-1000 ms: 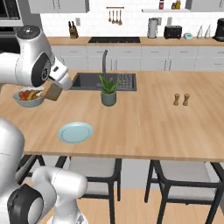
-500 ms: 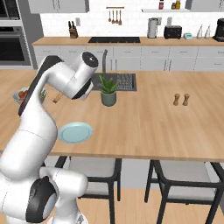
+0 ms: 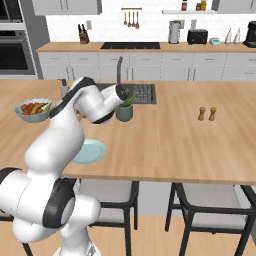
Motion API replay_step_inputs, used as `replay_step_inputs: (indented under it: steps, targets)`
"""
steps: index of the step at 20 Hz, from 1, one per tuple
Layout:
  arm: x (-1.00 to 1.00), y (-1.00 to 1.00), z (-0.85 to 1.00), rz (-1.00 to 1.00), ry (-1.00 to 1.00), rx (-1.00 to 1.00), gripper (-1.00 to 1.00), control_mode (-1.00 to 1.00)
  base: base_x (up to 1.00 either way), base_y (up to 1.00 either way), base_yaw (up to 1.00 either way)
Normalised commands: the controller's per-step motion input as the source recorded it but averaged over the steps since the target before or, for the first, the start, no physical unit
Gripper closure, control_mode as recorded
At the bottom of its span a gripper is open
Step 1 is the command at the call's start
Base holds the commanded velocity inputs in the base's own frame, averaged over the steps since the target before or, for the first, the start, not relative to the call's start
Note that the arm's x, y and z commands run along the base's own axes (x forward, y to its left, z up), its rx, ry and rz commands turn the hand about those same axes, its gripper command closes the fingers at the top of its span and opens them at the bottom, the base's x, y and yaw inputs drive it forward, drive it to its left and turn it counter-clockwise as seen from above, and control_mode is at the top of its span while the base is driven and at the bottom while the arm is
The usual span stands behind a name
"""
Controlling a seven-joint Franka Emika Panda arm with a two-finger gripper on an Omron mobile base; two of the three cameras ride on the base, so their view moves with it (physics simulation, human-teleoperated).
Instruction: Start the toaster. Once the lever pops up, take the bread to the plate on the dining counter.
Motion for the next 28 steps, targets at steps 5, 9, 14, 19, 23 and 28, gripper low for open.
replay_step_inputs:
  steps: [5, 9, 14, 19, 23, 28]
  targets:
    - [0.71, 0.17, -0.74, 0.1, -0.04, 0.0, 1.0, -1.0, 0.0, 0.0, 0.0]
    - [0.48, 0.19, -0.86, 0.04, 0.0, 0.0, 1.0, -1.0, 0.0, 0.0, 0.0]
    - [0.21, 0.18, -0.78, 0.0, 0.0, 0.0, 1.0, -1.0, 0.0, 0.0, 0.0]
    - [-0.03, 0.21, -0.59, 0.0, -0.06, -0.01, 1.0, -1.0, 0.0, 0.0, 0.0]
    - [0.06, 0.09, -0.52, -0.04, -0.02, -0.02, 1.0, -1.0, 0.0, 0.0, 0.0]
    - [0.13, 0.0, -0.44, -0.08, 0.0, 0.0, 1.0, -1.0, 0.0, 0.0, 0.0]
